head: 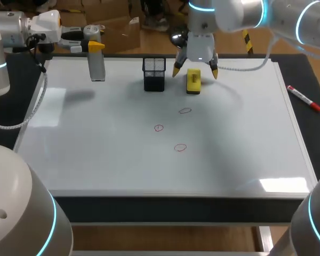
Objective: Pick up the inspection probe, press it on each red-marked spot on the whiteboard one by one, put down the probe, pick up the eraser, and wipe off all the red marks.
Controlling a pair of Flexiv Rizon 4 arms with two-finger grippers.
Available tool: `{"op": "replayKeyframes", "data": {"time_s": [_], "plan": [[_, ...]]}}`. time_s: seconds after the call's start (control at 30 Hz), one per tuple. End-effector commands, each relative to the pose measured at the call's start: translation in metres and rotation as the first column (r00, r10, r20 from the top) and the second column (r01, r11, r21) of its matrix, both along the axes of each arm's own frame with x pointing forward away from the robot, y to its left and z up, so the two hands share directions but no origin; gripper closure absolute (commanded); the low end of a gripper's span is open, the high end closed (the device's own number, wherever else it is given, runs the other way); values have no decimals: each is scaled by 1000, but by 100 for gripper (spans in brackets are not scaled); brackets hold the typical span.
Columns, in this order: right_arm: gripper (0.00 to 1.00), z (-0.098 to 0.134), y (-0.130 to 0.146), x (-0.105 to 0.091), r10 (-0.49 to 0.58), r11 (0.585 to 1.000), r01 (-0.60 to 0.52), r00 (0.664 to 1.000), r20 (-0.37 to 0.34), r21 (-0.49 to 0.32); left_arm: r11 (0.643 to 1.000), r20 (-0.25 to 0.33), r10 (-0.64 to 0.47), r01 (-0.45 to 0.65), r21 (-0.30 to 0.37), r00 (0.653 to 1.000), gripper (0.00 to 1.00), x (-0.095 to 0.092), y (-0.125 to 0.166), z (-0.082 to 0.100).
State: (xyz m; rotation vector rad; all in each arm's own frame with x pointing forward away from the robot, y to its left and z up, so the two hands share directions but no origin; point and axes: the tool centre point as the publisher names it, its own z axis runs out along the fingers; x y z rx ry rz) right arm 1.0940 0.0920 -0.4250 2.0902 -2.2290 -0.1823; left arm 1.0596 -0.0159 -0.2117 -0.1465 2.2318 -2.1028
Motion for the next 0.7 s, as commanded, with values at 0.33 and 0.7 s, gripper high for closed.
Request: {"op": "replayKeyframes", "data": {"time_s": [0.33,0.7], "plan": [[0,-5,-1,-4,-22,1000,22,1000,8,-7,1000,1,-1,1,0,1000,100,0,0,1],[100,-3,-4,-8,-40,999,40,999,6,-3,1000,1,-1,1,0,1000,100,0,0,1]]}}
